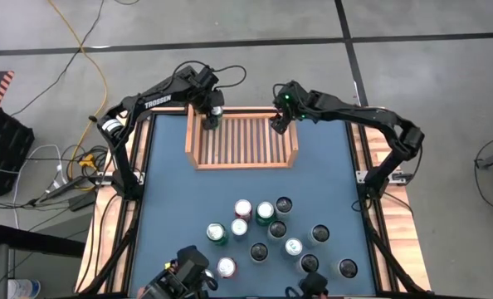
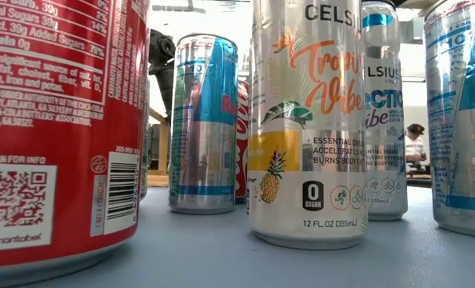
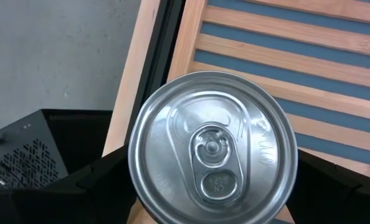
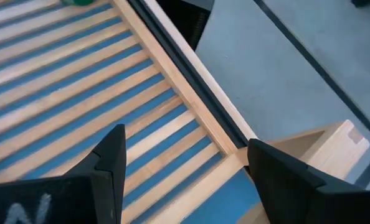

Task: Place canned beverage on shelf
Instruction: Adjust the green soda can on the shelf

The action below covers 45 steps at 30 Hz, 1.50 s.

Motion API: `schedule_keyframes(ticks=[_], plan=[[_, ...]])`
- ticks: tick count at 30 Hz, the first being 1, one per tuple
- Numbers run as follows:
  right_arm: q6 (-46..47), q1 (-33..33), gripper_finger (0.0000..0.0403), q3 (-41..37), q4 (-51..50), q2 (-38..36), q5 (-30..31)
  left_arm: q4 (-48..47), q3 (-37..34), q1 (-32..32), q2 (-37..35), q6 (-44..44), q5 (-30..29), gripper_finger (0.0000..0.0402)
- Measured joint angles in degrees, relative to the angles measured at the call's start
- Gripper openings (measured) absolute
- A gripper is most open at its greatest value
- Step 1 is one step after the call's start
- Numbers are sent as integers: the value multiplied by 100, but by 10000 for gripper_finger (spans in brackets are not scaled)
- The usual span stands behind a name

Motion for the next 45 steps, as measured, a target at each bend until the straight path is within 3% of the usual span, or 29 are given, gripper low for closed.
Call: schedule_keyframes(ticks=[6, 15, 27, 45], plan=[[37, 266, 260, 19, 590, -348, -526, 38, 0, 0, 0, -135, 47, 316], [39, 624, 260, 15, 609, -376, -533, 68, -24, 20, -176, -499, 396, 316], [65, 618, 260, 19, 473, -372, -538, 369, -10, 31, -359, -998, 728, 316], [41, 634, 260, 21, 254, -372, -542, 1272, -872, -2, -557, -1162, 314, 299]])
